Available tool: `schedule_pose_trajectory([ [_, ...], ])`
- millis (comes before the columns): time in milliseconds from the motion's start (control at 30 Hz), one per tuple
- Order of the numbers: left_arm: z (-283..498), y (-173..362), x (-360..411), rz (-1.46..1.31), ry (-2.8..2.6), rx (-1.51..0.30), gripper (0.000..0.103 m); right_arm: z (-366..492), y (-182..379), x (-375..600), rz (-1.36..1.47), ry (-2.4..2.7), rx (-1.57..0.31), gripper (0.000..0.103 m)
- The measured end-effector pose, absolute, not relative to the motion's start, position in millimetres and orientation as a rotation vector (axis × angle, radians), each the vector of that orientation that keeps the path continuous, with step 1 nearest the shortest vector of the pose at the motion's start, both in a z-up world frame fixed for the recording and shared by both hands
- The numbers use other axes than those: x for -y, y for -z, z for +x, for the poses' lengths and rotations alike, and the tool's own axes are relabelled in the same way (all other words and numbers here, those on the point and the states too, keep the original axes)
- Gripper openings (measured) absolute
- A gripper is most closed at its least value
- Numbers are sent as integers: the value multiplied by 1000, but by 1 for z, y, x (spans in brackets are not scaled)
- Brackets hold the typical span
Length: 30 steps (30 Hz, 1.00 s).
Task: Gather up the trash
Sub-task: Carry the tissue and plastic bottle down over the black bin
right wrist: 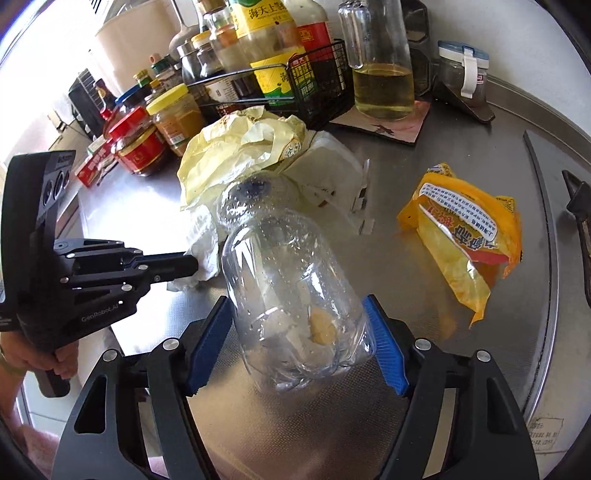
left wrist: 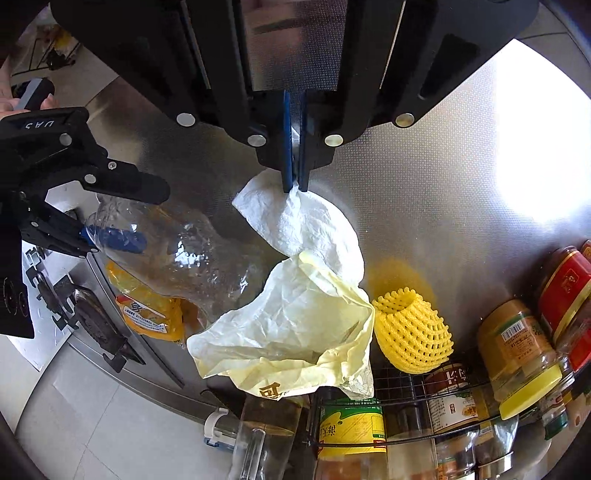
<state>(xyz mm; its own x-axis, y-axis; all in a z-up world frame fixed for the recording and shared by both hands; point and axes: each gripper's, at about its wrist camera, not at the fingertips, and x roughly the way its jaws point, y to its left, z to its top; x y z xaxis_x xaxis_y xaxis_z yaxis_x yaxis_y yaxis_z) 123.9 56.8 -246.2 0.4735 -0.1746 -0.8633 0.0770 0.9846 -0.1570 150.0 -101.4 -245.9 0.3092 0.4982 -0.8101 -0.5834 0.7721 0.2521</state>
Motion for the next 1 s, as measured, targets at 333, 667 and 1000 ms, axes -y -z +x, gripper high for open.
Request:
schedule_pose_trajectory([
  [333, 88, 232, -59, -108, 133, -1041, 2, 117, 238, 115, -78, -723, -1000, 66],
  [667, 28, 217, -14, -93, 173, -1016, 2, 49, 224, 179, -23, -641, -977, 66],
  [1000, -50, 218, 51, -64, 280, -1018, 2, -46, 222, 242, 34, -555, -979, 66],
])
